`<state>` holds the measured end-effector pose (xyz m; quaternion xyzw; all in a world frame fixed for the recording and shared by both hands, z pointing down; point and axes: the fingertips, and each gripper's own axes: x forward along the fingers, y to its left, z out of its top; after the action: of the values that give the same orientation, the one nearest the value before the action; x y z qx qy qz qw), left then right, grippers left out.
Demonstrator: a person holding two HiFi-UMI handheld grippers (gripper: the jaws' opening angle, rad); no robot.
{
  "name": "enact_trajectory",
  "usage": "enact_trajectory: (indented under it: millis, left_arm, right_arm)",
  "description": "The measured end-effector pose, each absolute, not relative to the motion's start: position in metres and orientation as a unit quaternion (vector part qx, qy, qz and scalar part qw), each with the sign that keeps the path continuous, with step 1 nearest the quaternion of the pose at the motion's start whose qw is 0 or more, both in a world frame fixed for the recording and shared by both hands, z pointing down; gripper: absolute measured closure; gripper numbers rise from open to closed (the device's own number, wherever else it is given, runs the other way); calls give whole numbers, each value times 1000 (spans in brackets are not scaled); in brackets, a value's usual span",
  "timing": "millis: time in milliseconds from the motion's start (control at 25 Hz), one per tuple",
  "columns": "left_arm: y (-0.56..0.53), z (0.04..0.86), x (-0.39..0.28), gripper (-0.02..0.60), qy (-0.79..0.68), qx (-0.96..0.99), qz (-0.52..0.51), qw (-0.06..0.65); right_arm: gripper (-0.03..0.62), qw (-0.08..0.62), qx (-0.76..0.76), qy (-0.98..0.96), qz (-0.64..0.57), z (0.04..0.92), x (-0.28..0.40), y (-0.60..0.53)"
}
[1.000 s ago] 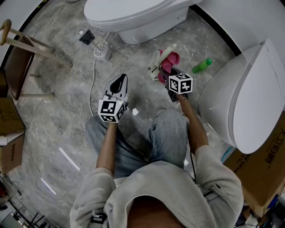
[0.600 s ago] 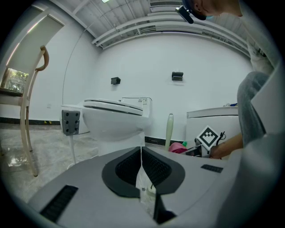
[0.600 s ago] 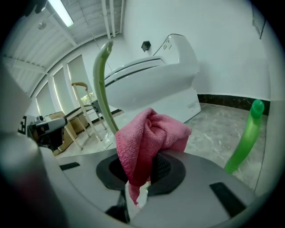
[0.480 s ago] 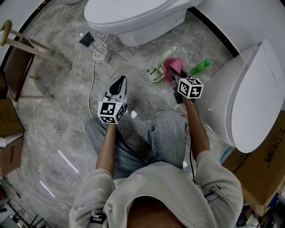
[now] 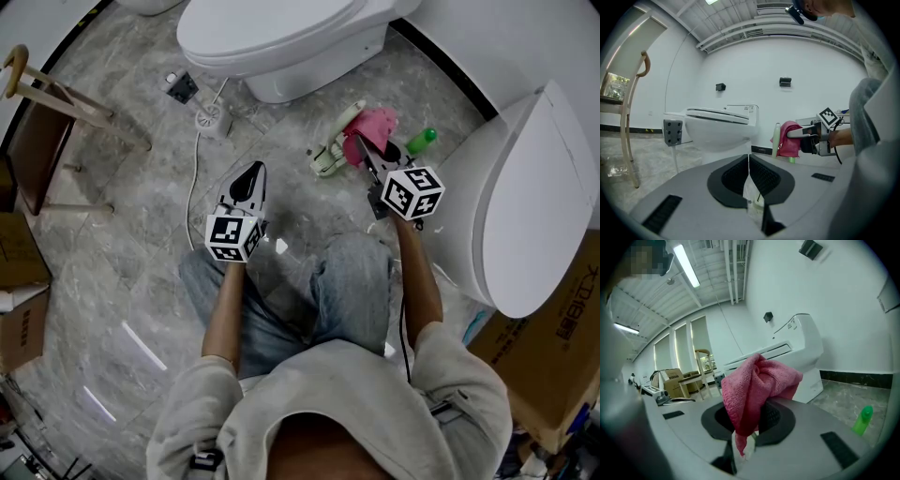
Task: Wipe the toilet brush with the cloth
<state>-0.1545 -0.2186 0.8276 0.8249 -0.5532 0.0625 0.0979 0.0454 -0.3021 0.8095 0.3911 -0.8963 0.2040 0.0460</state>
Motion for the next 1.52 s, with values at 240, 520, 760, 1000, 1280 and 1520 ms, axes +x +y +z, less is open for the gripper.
enact_trajectory:
  millis: [240, 520, 760, 1000, 1280, 1520]
  left_arm:
    - [-217, 826, -155, 557, -554, 824, 61, 99]
    - [-217, 827, -156, 557, -556, 823, 61, 100]
    - [-217, 829, -161, 557, -560, 820, 62, 102]
    - [-218, 829, -162, 557, -563, 818, 57, 106]
    - [-219, 830, -161, 557, -560, 820, 59, 108]
    - [-220, 831, -159, 557, -557, 821, 61, 109]
  right_arm:
    - [522, 75, 362, -914, 167, 801, 19, -291]
    - [522, 117, 341, -915, 181, 837, -2, -292]
    - [522, 145, 332, -911, 199, 871, -13, -295]
    - [522, 182, 327, -902, 217, 910, -16, -291]
    - [522, 234, 307, -891, 238, 959, -23, -280]
    - [522, 267, 296, -877, 267, 997, -19, -273]
